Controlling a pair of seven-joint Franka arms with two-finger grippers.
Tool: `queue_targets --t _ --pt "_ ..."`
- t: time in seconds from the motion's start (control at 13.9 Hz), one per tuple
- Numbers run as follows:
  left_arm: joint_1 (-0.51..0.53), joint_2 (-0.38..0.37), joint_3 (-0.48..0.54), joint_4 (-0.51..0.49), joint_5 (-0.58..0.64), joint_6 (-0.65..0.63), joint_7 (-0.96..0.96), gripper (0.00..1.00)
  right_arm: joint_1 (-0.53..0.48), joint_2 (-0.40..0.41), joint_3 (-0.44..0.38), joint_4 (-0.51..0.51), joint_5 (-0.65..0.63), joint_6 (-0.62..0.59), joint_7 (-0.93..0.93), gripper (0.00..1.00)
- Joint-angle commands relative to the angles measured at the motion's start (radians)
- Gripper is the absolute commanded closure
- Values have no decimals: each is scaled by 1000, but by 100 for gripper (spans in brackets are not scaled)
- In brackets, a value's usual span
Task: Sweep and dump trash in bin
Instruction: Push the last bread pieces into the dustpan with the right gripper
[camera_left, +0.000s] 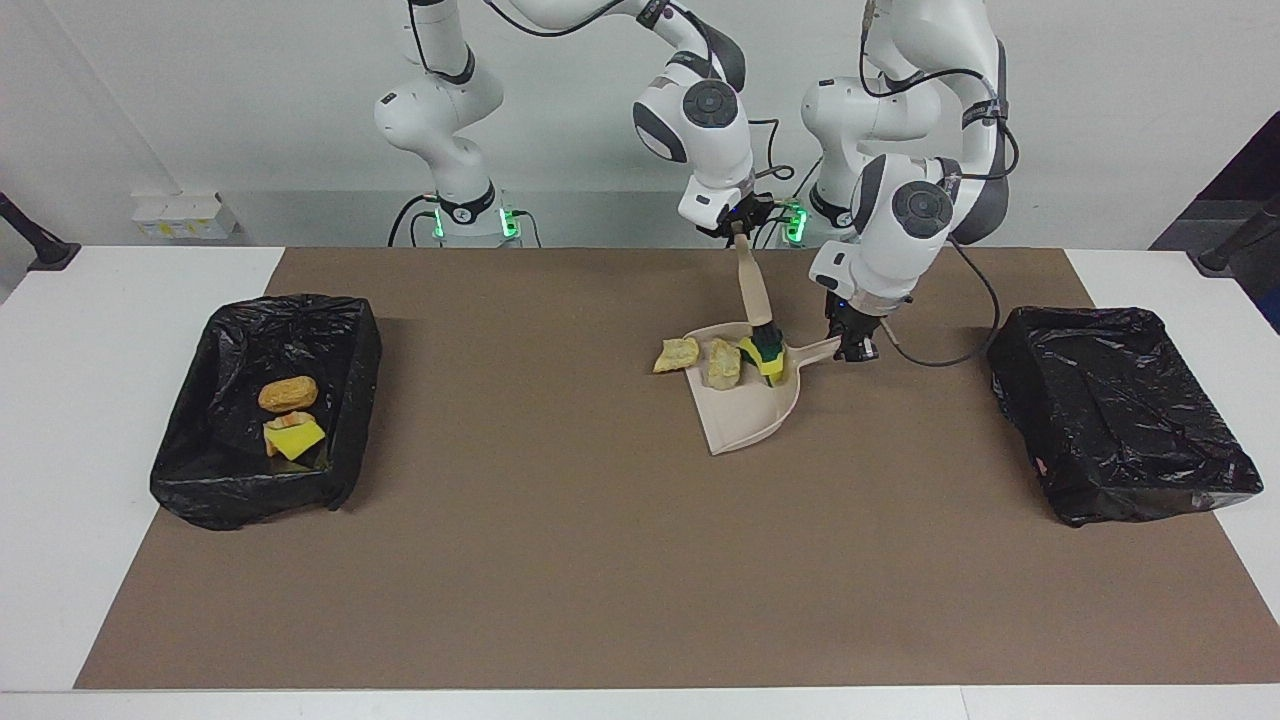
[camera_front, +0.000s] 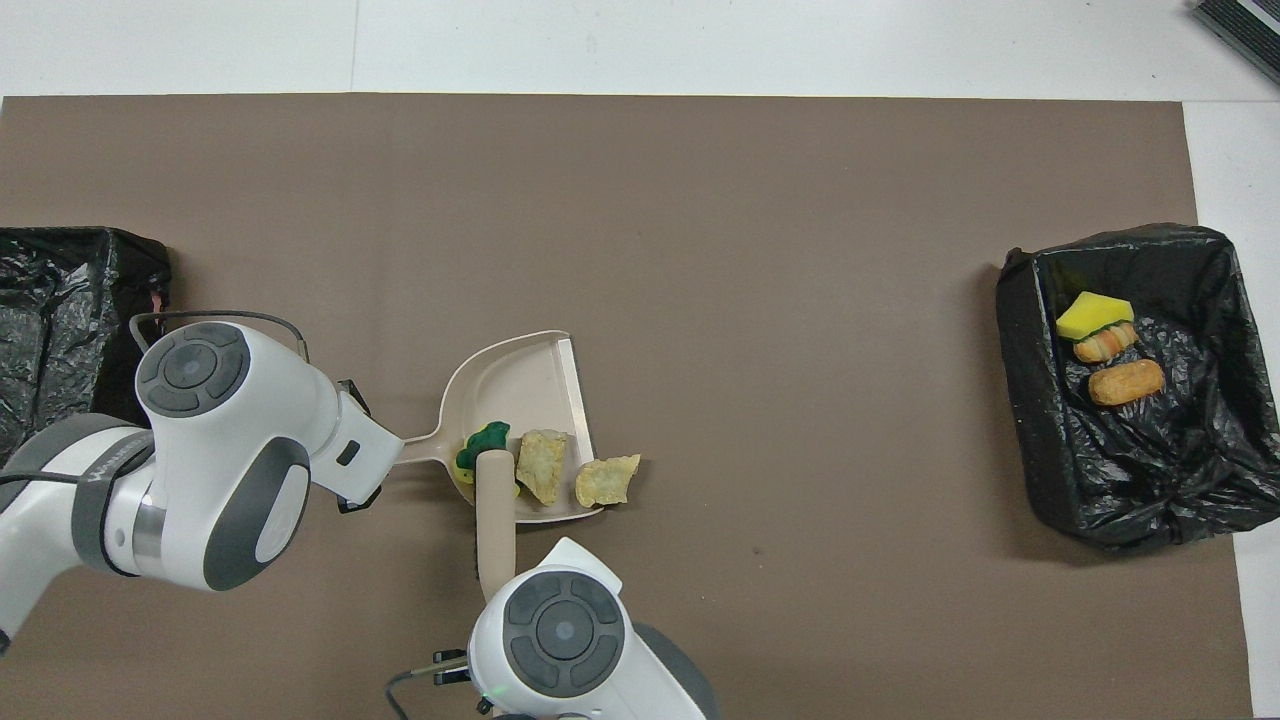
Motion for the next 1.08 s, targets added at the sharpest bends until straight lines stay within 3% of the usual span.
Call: queue_targets --t 0.0,0.43,0.72,1.01 --pt "-3 -37 3 -39 -10 11 12 100 -22 -43 -2 -12 -13 -85 -10 100" --pt "-3 -37 3 -39 -10 11 12 100 -152 -50 0 -67 -192 -148 -141 100" --pt "-3 -37 3 -39 -10 17 12 100 -233 -50 0 -86 -255 -191 -152 100" --pt "-3 -37 3 -39 -10 20 12 100 -280 -47 0 -168 -317 -188 -194 100"
